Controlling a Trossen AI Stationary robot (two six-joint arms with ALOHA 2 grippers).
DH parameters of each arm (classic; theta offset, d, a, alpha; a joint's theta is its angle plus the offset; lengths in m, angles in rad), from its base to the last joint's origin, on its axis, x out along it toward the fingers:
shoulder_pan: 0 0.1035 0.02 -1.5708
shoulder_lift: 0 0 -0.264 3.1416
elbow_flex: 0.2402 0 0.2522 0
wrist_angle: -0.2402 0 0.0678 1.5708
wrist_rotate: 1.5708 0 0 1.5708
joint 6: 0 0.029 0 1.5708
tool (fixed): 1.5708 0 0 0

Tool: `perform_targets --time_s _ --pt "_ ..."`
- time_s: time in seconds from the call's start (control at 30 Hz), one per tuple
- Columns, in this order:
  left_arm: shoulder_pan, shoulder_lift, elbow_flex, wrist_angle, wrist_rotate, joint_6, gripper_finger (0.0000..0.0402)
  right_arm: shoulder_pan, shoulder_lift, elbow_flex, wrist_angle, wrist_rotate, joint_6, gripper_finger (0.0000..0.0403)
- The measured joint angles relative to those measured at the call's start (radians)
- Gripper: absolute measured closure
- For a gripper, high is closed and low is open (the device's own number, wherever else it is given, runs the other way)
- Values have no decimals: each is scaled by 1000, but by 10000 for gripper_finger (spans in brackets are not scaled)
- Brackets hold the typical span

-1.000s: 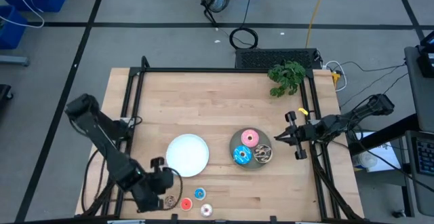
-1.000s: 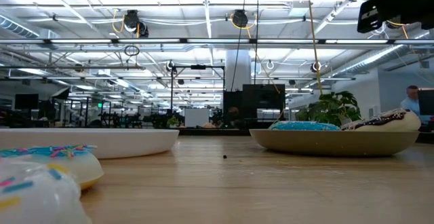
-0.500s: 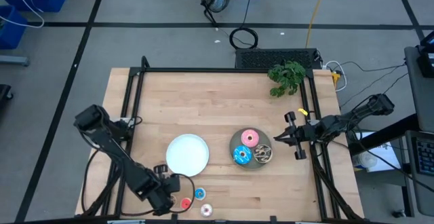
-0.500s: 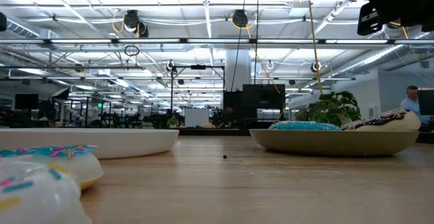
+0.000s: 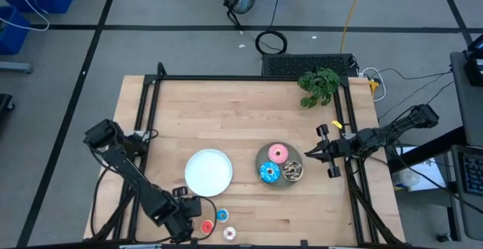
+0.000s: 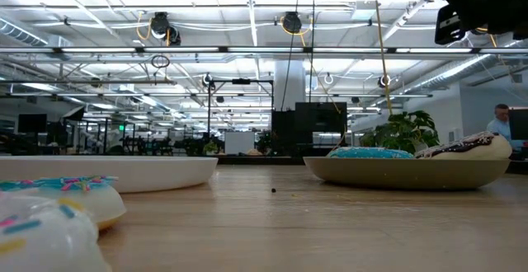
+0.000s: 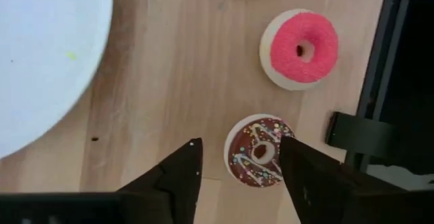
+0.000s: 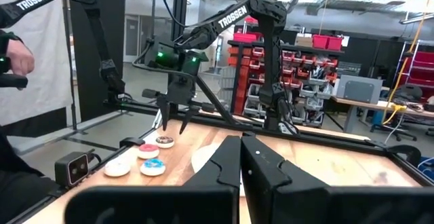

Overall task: Pick & Place donuts
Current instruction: Put the small brown donut on the white plate

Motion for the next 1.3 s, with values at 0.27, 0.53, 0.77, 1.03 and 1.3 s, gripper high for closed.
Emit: perform_targets --time_s 0.27,0.53,0.77,1.03,1.3 --pt "-13 76 0 19 54 -33 209 0 0 0 -7 0 -5 403" --pt "-16 122 2 31 113 -14 228 0 0 0 -7 0 -9 403" --pt "-17 123 2 29 73 13 249 0 0 0 -7 0 -17 403" --pt "-3 124 1 26 97 70 342 0 0 0 -7 0 -15 403" --pt "7 124 1 25 131 128 378 0 0 0 -7 0 -5 403"
